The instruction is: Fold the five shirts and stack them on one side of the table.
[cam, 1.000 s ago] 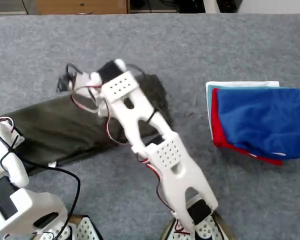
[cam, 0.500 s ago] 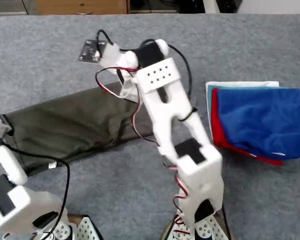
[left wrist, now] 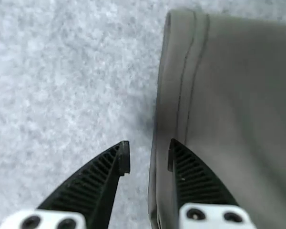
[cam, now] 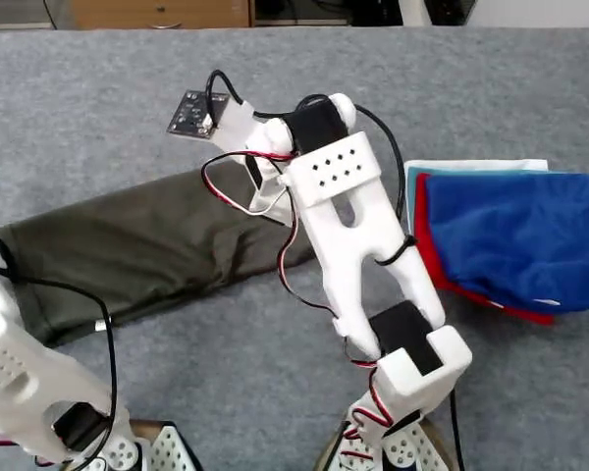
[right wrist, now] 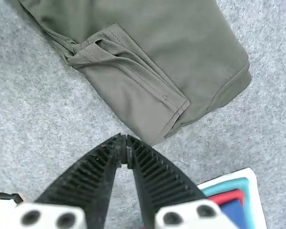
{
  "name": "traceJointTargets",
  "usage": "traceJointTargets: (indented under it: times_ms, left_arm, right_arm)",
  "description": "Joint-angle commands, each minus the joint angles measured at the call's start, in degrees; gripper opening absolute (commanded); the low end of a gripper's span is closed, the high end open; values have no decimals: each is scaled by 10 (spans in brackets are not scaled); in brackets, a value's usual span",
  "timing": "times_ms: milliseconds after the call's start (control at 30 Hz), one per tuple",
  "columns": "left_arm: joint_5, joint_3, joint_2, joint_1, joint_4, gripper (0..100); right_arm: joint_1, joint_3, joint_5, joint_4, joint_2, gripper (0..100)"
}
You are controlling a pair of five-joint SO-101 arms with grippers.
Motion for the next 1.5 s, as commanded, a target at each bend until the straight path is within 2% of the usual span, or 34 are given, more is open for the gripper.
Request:
traceJointTargets:
  times_ms: [0, 367, 633, 1000, 1267, 1467]
  left_arm:
    - [-3, 40, 4, 25, -32, 151]
    - [29, 91, -109, 33, -50, 151]
    - [30, 119, -122, 35, -57, 150]
    - [53, 214, -102, 34, -178, 148]
    - [53, 216, -102, 30, -179, 137]
    - [53, 210, -89, 45, -131, 35]
  right_arm:
    - [-3, 1, -8, 9, -36, 3]
    - [-22, 1, -29, 9, -34, 3]
    - [-22, 1, -26, 9, -34, 3]
    - [-21, 1, -25, 8, -34, 3]
    - [-20, 1, -24, 8, -34, 3]
    - [-20, 1, -24, 8, -36, 3]
